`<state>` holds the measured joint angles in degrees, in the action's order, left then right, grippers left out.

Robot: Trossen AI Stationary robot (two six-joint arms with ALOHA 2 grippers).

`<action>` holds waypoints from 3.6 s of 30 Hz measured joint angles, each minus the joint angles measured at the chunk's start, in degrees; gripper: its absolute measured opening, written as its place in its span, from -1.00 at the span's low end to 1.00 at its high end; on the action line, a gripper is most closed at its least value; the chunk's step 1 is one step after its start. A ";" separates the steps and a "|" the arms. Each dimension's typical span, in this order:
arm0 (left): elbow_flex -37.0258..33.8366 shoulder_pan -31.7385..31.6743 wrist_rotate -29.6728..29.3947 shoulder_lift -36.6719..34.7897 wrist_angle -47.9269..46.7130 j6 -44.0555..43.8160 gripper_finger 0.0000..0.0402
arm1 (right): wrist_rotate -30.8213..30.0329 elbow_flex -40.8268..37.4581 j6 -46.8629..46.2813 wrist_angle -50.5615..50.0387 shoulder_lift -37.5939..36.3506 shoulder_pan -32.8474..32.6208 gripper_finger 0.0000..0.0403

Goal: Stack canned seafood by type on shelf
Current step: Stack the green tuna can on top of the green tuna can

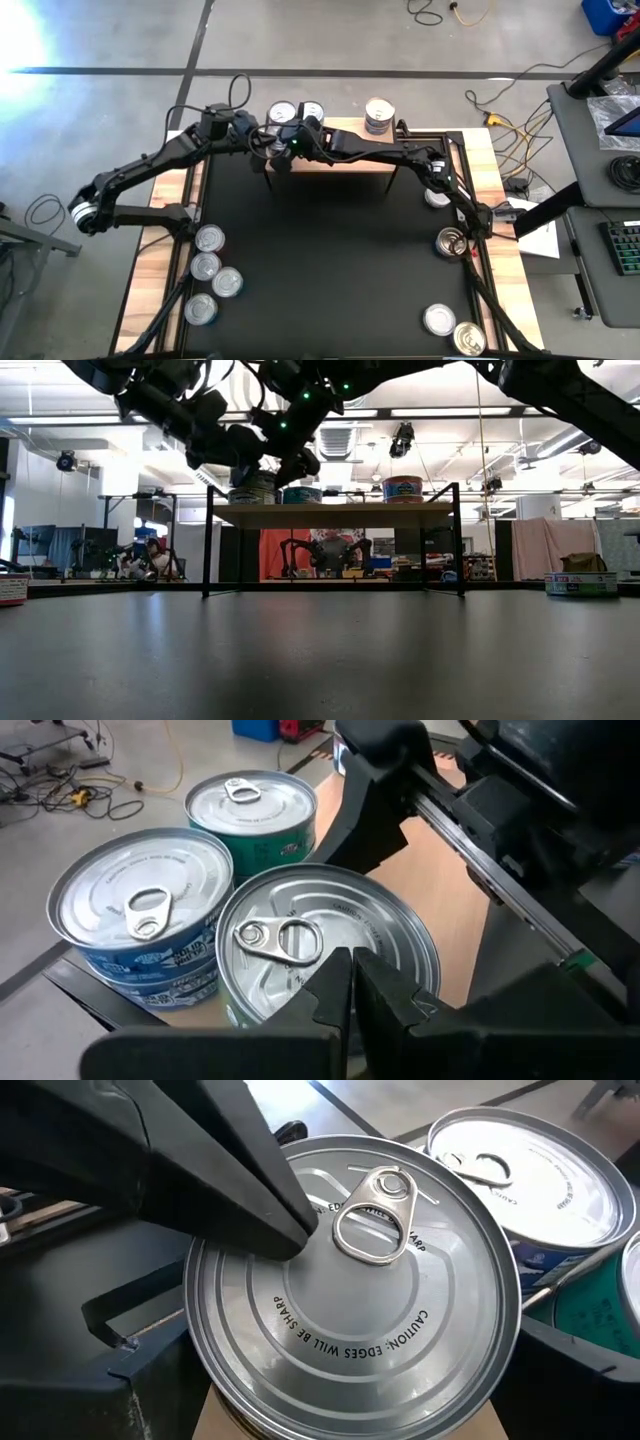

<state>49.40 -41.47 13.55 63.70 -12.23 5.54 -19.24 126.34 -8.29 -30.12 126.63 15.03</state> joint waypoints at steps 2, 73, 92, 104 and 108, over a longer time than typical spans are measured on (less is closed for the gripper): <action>-0.30 0.00 0.02 0.00 -0.04 0.02 -1.00 | -0.03 0.00 0.00 -0.39 0.00 0.00 0.84; 3.59 0.02 3.37 1.54 -17.41 12.47 -1.00 | 12.33 0.04 -1.09 -13.64 -4.76 0.23 0.99; 7.23 -0.04 1.33 -3.79 -25.95 13.11 -1.00 | -3.30 0.04 3.27 -15.85 -7.21 0.84 0.99; 7.02 -0.04 -2.22 -0.90 -23.78 15.17 -1.00 | 6.09 -0.11 0.00 -18.11 -6.43 0.13 0.99; 7.13 -0.07 -2.95 1.08 -20.79 15.26 -1.00 | 6.97 -0.11 -0.93 -17.73 -6.40 -1.01 0.99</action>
<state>56.53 -41.54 10.60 64.79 -33.02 20.80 -12.27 126.23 -9.23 -47.84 120.22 14.01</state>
